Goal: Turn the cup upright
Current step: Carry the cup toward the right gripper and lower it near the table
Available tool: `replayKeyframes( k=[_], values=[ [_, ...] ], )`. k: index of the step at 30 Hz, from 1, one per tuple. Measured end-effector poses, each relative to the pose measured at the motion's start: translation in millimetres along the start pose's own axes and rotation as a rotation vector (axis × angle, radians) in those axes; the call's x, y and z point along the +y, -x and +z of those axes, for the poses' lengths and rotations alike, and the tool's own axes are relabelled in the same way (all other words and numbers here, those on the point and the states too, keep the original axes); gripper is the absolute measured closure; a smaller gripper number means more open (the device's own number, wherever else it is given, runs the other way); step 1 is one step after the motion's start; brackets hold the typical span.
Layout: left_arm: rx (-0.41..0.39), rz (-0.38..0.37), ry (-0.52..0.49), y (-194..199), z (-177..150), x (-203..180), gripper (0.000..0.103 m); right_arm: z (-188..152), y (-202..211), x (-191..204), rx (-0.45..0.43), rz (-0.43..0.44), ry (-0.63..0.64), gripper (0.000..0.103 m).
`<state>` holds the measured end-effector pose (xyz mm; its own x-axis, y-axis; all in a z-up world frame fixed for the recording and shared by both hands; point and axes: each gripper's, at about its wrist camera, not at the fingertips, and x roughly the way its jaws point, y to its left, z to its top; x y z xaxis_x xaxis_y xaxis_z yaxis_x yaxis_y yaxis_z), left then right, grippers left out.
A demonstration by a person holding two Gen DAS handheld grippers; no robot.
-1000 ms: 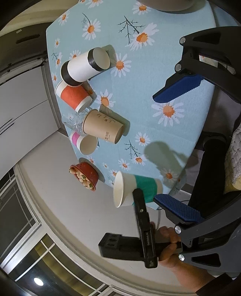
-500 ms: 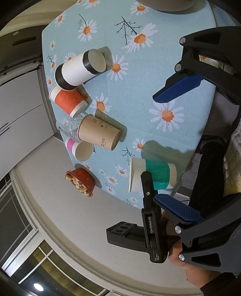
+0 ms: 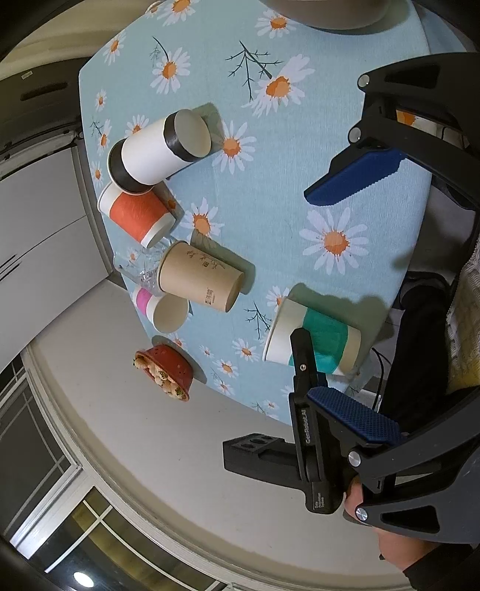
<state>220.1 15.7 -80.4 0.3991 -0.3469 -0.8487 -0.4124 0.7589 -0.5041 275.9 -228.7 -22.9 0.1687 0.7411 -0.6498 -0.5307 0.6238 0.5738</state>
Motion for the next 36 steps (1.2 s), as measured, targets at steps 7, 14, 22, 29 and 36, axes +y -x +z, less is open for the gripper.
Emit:
replayKeyframes(
  k=[7,14,22,29,36],
  values=[
    [-0.015,-0.006,-0.009,5,3,-4,0.021,-1,1,0,-0.001,-0.003,-0.003,0.005],
    [-0.032,-0.009,-0.032,15,5,-11,0.021,-1,0,0,-0.001,-0.003,-0.004,0.005],
    [-0.037,-0.032,-0.03,24,3,-11,0.021,-3,-3,2,0.006,-0.007,-0.004,0.005],
    [-0.045,-0.069,-0.036,34,-2,-7,0.021,-8,-9,13,0.017,0.005,-0.015,0.005],
    [-0.074,-0.135,-0.019,61,-5,8,0.021,-8,-12,29,0.041,-0.019,-0.031,0.005]
  ],
)
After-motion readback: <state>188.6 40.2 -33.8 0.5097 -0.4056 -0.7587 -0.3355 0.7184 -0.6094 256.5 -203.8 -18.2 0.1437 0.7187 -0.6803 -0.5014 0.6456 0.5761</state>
